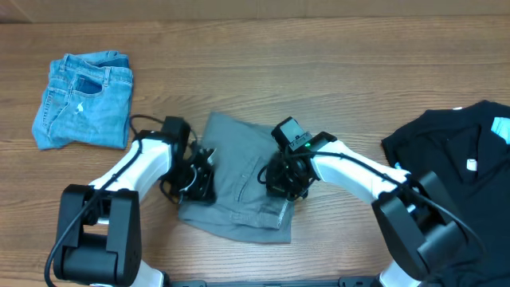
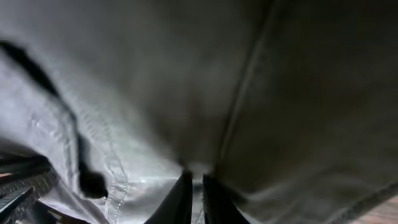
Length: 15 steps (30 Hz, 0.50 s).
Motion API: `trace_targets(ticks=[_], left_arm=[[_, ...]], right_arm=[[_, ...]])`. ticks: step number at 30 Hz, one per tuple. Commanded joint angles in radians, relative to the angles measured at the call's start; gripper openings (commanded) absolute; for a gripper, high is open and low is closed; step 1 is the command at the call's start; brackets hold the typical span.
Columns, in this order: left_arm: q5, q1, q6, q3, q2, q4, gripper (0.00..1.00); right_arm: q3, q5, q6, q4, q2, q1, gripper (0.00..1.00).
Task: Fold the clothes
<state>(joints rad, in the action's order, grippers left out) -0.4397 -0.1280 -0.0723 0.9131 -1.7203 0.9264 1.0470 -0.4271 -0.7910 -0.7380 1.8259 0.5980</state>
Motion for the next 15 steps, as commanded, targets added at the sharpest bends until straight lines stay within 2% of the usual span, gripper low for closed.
trace_targets(ticks=[1, 6, 8, 11, 15], left_arm=[[0.161, 0.08, 0.051, -0.018, 0.013, 0.024, 0.15], [0.152, 0.253, 0.051, 0.007, 0.013, 0.047, 0.15], [0.056, 0.317, 0.033, 0.035, 0.013, 0.069, 0.17], [-0.154, 0.371, -0.098, 0.079, 0.015, 0.132, 0.18], [-0.296, 0.365, -0.212, 0.097, 0.032, 0.202, 0.18]], right_arm=[[-0.008, 0.045, -0.051, -0.063, -0.002, -0.05, 0.1], [-0.006, 0.042, 0.073, -0.154, -0.023, -0.119, 0.1], [-0.003, 0.04, 0.137, -0.174, -0.044, -0.133, 0.1], [0.019, 0.041, 0.26, -0.189, -0.098, -0.135, 0.11], [0.061, 0.041, 0.373, -0.175, -0.192, -0.134, 0.11]])
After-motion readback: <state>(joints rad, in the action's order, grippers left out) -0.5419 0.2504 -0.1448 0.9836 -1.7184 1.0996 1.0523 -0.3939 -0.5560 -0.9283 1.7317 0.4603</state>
